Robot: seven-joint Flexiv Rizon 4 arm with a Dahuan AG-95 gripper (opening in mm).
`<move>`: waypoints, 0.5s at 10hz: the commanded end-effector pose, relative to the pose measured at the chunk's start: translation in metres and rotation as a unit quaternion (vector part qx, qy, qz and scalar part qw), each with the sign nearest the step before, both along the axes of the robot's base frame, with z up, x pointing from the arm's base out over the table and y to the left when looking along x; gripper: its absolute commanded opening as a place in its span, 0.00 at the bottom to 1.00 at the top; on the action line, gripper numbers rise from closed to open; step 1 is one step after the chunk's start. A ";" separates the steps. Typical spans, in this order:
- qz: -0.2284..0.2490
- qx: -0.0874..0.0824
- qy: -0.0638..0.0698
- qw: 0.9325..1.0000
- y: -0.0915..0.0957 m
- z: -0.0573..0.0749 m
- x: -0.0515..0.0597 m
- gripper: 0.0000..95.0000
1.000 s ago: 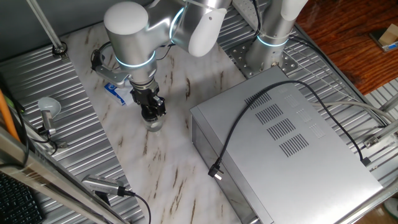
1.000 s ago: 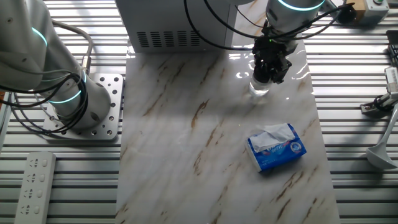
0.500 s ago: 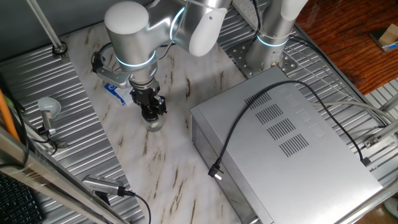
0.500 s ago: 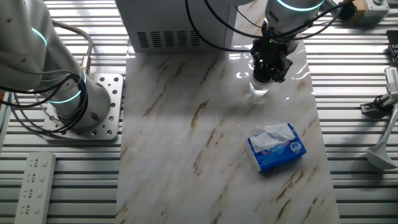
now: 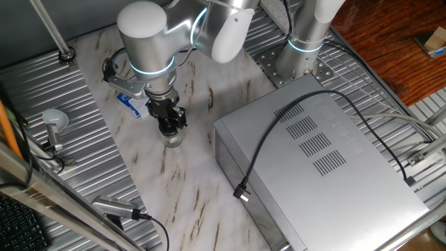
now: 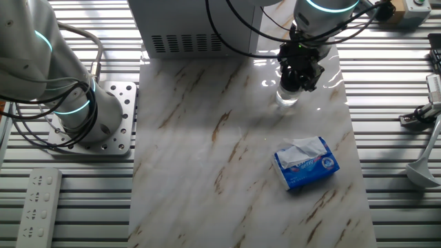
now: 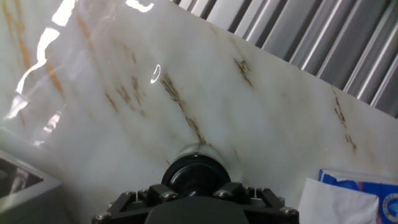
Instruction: Unscrew the lid from the jar
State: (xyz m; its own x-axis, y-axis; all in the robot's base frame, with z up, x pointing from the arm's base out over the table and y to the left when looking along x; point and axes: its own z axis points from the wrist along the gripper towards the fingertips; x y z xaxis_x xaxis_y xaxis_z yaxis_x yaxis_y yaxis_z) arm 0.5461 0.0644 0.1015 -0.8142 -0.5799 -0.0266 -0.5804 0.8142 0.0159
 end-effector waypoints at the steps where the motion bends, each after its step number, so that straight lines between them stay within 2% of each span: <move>1: -0.003 -0.001 0.002 1.000 0.000 0.000 0.000 0.60; 3: -0.003 -0.001 0.002 1.000 0.000 -0.001 0.000 0.60; 5: -0.007 -0.003 0.008 1.000 0.000 -0.001 0.000 0.60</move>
